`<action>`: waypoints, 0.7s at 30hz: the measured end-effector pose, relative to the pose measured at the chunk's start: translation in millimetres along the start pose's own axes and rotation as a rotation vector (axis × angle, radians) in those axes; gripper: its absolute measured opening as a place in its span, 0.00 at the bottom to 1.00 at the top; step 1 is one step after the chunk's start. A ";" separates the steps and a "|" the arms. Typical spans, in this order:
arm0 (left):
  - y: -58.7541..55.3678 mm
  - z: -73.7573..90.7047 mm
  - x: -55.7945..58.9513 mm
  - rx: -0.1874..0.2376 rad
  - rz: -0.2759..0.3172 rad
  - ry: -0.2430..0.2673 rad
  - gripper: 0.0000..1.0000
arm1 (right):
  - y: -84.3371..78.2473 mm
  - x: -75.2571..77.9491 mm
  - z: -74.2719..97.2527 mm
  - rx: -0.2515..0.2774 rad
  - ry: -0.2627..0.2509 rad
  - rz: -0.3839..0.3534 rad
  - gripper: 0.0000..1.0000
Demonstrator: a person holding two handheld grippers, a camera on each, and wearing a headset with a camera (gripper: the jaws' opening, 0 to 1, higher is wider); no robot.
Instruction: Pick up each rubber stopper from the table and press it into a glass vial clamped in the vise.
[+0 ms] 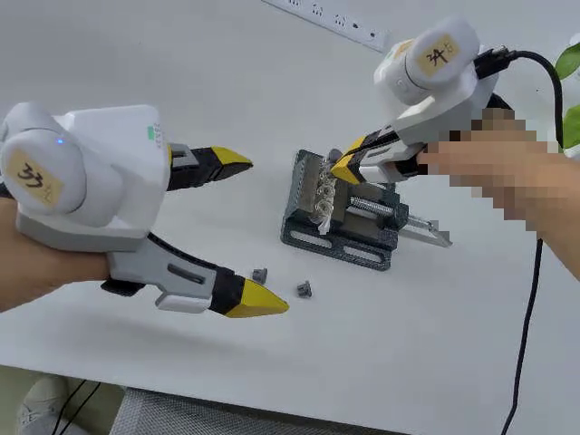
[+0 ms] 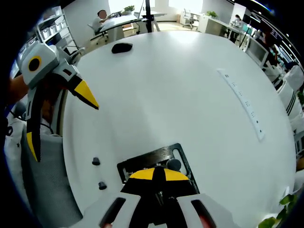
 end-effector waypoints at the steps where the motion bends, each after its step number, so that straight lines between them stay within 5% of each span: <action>1: 0.0 0.0 -0.4 0.000 0.001 0.001 0.89 | 0.4 0.0 -0.1 -0.001 0.001 -0.001 0.01; 21: 2.4 -1.7 -3.4 0.007 -0.002 0.001 0.88 | 5.9 3.7 -2.8 -0.069 0.009 0.029 0.00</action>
Point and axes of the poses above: the centre of the closed fingertips' face, and the gripper's own axes: z roughly backward along the fingers, x roughly to its right, y roughly out of its top, the point moved 8 cm from there along z, roughly backward along the fingers
